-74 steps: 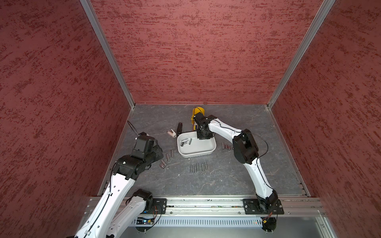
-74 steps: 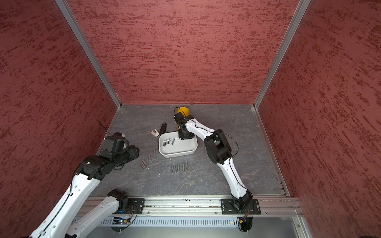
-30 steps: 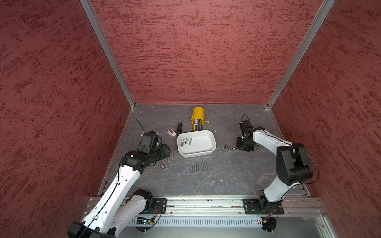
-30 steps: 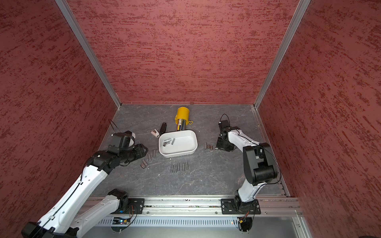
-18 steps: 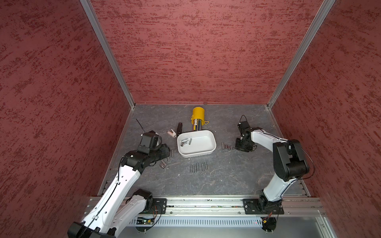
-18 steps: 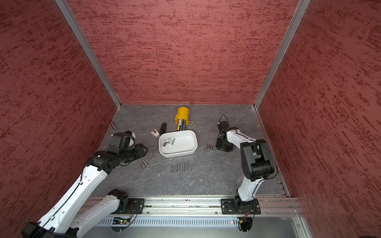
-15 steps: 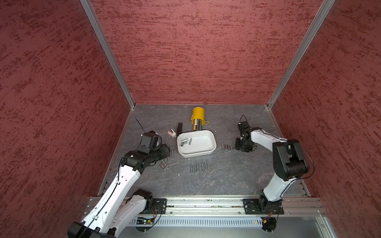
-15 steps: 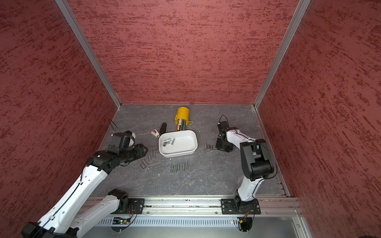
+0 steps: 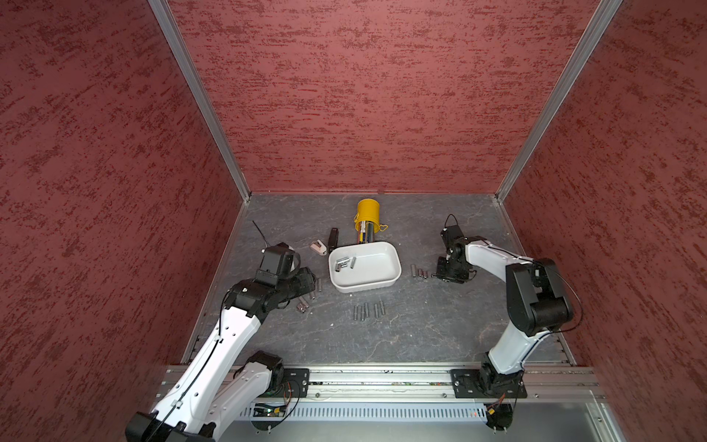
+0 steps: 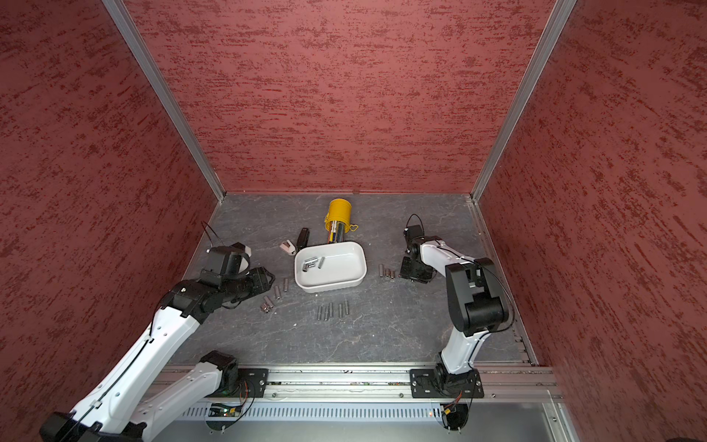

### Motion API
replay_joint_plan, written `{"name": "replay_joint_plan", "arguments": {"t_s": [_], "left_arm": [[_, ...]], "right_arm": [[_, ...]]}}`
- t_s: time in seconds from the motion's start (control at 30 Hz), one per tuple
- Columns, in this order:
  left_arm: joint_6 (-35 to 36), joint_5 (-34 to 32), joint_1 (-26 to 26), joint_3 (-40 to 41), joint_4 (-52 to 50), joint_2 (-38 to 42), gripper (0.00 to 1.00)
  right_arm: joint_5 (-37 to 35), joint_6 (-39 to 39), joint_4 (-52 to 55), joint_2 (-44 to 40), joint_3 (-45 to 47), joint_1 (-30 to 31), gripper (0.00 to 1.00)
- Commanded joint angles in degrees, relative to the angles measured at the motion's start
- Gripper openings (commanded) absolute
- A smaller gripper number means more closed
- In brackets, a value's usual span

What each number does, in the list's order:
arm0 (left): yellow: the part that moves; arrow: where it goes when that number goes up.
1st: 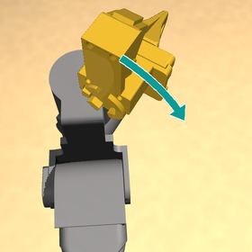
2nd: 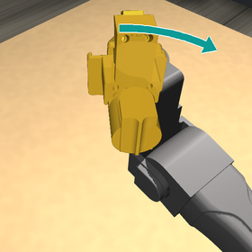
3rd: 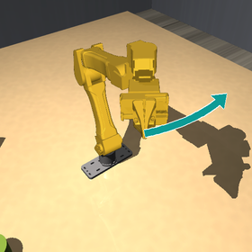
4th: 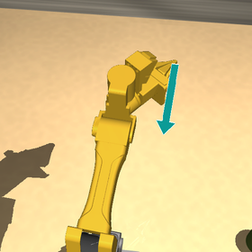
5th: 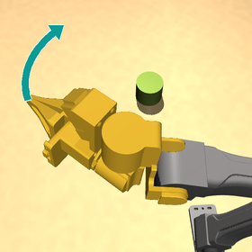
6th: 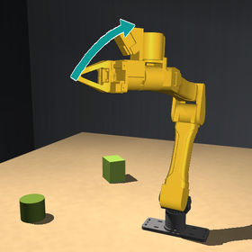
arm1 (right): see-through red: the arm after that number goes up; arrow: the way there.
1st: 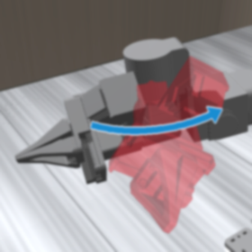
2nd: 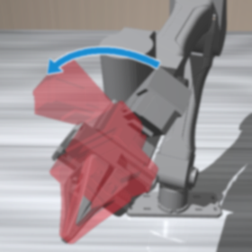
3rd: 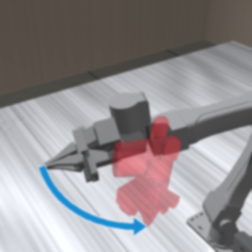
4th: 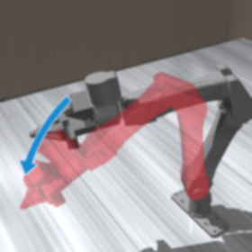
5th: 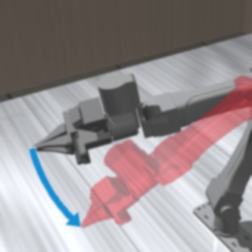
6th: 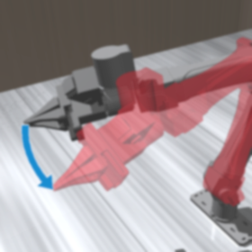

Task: Take out the socket from the storage box
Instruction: Place the socket head at the center of the board, then pick up the socket head from the storage box.

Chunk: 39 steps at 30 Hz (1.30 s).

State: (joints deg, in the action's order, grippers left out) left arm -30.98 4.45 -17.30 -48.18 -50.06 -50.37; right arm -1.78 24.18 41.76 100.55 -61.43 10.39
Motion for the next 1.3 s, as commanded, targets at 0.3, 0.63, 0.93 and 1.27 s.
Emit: {"name": "replay_joint_plan", "arguments": {"t_s": [0.3,0.63,0.93,1.27], "left_arm": [[4.7,1.7,-5.3,-10.3,3.8,-14.6,0.55],[8.5,-3.7,-13.3,-32.4,0.5,-48.0,0.45],[10.1,-5.2,-14.4,-43.0,-1.5,-63.8,0.37],[10.3,-10.6,-14.5,-46.2,-3.2,-71.2,0.32]], "right_arm": [[-0.4,-0.5,4.0,-11.5,-1.9,-0.4,0.49],[1.6,-1.6,-0.4,-16.8,1.2,-0.4,0.49],[3.2,-1.6,-0.9,-16.3,1.6,-0.4,0.5],[4.3,-2.1,-0.8,-14.8,1.1,-0.4,0.5]]}}
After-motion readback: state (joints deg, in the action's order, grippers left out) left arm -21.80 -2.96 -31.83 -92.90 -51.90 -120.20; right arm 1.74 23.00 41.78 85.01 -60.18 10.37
